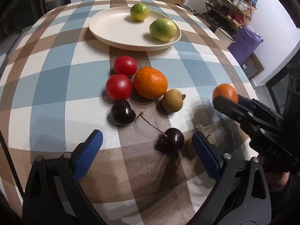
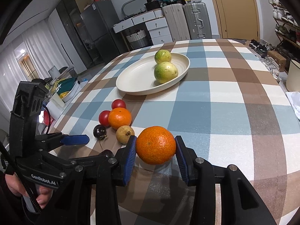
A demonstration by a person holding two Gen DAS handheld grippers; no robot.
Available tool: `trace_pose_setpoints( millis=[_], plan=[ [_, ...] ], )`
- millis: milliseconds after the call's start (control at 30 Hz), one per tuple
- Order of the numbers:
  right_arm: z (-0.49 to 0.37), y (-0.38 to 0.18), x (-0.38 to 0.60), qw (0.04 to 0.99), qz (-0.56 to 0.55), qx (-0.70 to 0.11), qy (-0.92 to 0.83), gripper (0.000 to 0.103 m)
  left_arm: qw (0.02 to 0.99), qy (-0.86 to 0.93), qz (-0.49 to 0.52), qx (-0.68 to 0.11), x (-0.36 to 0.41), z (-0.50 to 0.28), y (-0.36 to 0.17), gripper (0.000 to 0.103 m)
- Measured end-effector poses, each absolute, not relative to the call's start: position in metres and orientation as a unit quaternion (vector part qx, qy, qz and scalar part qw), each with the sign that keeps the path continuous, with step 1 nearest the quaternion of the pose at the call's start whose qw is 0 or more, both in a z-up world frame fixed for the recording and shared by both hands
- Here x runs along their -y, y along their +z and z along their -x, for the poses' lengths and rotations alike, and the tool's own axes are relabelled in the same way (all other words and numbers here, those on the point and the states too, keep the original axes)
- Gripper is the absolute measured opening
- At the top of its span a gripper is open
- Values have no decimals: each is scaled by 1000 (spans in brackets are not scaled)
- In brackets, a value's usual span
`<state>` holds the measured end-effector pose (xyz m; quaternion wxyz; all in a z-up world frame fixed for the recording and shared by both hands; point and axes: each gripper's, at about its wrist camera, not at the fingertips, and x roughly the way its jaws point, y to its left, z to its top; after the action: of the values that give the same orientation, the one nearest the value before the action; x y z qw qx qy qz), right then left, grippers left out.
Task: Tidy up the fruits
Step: 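Grasp the dark plum with the left tool while the right tool lifts the orange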
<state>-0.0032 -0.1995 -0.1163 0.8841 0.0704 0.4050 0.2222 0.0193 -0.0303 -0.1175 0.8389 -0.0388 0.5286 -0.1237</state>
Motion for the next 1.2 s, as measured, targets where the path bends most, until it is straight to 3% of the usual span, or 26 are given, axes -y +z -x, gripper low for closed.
trace_pose_setpoints(
  millis=[467,833,967,1100,1200],
  plan=[
    [4,-119,206,883,-81,-402,229,41,842,-128,37,-523,31,-17,-117,75],
    [6,-116,207,885,-82,-398,227,41,834,-157,30,-528,44,-4,-115,46],
    [8,-116,208,886,-85,-396,225,41,833,-171,21,-525,51,0,-115,41],
    [9,-116,211,887,-89,-395,223,41,833,-175,20,-524,53,-1,-115,24],
    [9,-115,213,888,-90,-393,222,41,835,-176,23,-520,52,-2,-116,24]
  ],
)
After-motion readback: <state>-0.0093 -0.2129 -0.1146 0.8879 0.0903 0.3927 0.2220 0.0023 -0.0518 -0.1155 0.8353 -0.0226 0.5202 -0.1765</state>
